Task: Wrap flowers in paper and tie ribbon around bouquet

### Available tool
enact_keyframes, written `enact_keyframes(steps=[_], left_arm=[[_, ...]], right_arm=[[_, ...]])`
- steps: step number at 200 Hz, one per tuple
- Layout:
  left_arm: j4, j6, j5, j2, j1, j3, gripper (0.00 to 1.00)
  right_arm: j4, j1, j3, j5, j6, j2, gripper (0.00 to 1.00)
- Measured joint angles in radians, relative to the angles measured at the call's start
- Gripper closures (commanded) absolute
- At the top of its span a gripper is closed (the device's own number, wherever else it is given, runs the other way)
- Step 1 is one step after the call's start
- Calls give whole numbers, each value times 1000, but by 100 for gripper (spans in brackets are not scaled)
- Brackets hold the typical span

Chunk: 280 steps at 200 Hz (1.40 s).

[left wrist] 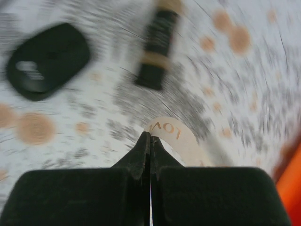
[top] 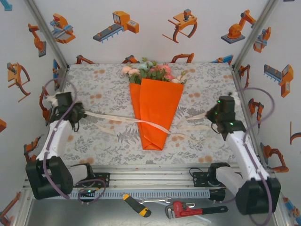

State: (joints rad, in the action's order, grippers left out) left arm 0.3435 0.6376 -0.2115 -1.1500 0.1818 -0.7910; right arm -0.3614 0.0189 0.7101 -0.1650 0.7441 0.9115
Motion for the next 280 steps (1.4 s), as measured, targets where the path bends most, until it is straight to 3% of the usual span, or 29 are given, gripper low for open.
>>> enact_keyframes(steps=[17,36,55,65,77,86,99,111,118,132,149,173,189,217,240,280], left_arm=[[25,60,7,46,137,12,100],[42,90,37,70,163,23,99],[57,114,61,68,160,32,78],[69,125,68,68,160,39,75],[80,132,77,68,160,44,69],[87,131,89,68,160,45,57],[87,128,119,68,152,45,50],[90,116,143,70,110,40,43],[95,102,154,71,60,31,39],[103,55,174,71,-84,-3,36],[105,-21,209,69,-277,-56,35],[97,-145,277,37,-507,-100,35],[99,-232,299,4,-623,-106,35],[132,-372,310,-37,-748,-123,24],[162,-458,315,-44,-806,-164,12],[163,-566,303,-3,-830,-180,2]], right_arm=[[-79,-110,-3,-133,54,-110,100],[-185,-173,1,-286,117,-166,99],[-301,-244,17,-410,169,-148,87],[-345,-297,32,-457,188,-126,81],[-392,-372,61,-480,209,-94,68],[-414,-409,85,-488,230,-77,58],[-416,-432,114,-469,230,-64,46],[-367,-435,120,-382,192,-65,44],[-312,-437,118,-276,155,-64,39],[-179,-431,101,-36,89,-55,39],[-39,-346,95,231,12,-2,44],[32,3,137,435,-165,139,42],[37,245,163,466,-295,233,40],[31,525,140,398,-476,344,36],[31,636,105,297,-563,422,36],[68,652,101,271,-640,575,36]])
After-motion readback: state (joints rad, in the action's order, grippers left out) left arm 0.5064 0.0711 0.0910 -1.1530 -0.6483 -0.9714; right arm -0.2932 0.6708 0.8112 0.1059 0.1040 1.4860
